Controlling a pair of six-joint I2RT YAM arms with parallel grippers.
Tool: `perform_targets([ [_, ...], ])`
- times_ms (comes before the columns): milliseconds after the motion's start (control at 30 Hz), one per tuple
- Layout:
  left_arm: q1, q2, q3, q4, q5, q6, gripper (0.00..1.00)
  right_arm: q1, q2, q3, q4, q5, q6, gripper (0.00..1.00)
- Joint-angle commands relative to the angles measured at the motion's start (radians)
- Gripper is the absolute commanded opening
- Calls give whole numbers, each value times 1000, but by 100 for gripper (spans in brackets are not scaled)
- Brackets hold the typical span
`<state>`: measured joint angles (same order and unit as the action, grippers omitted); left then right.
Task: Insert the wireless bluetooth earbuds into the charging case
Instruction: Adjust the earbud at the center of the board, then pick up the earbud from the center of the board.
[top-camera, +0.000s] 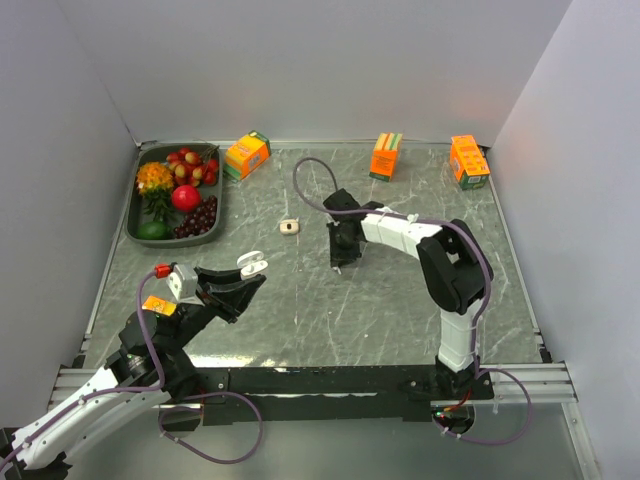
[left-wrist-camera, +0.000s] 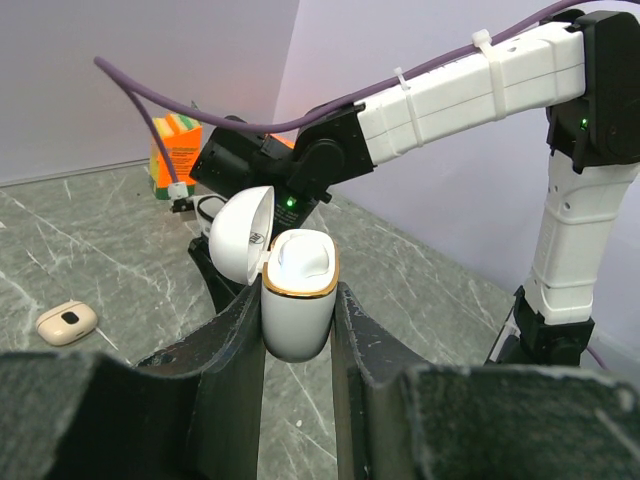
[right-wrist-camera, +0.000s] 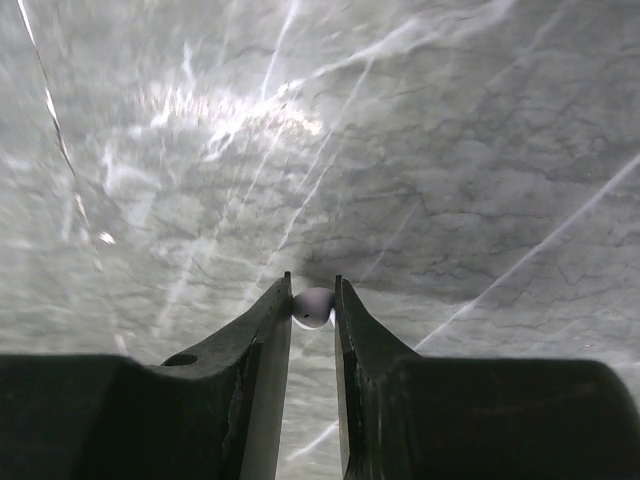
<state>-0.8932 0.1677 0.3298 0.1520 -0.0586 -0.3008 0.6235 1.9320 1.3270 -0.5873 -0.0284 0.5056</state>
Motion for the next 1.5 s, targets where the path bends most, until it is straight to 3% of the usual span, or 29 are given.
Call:
perform_targets([
  [0,-1,6,32,21,-14,-6,1,-34,-41,17,35,-48,143,0],
  [233,0,19,31,24,-24,-12,1,-65,16,37,-23,-5,254,0],
  [467,0,16,35,15,-24,-11,1,-67,45,60,-52,27,266,30],
  [1000,-1,16,38,15,-24,-11,1,-65,-16,103,-144,182,257,53],
  [1033,-1,15,40,12,-24,-12,1,-64,-31,110,-152,203,240,57],
  [1133,-1,10,38,12,-27,-8,1,-44,-91,159,-190,298,165,99],
  [1267,-1,10,38,18,-29,-4,1,5,-204,157,-148,424,7,99],
  [1467,-1,6,37,21,-23,-3,1,2,-313,-24,145,375,-171,99],
])
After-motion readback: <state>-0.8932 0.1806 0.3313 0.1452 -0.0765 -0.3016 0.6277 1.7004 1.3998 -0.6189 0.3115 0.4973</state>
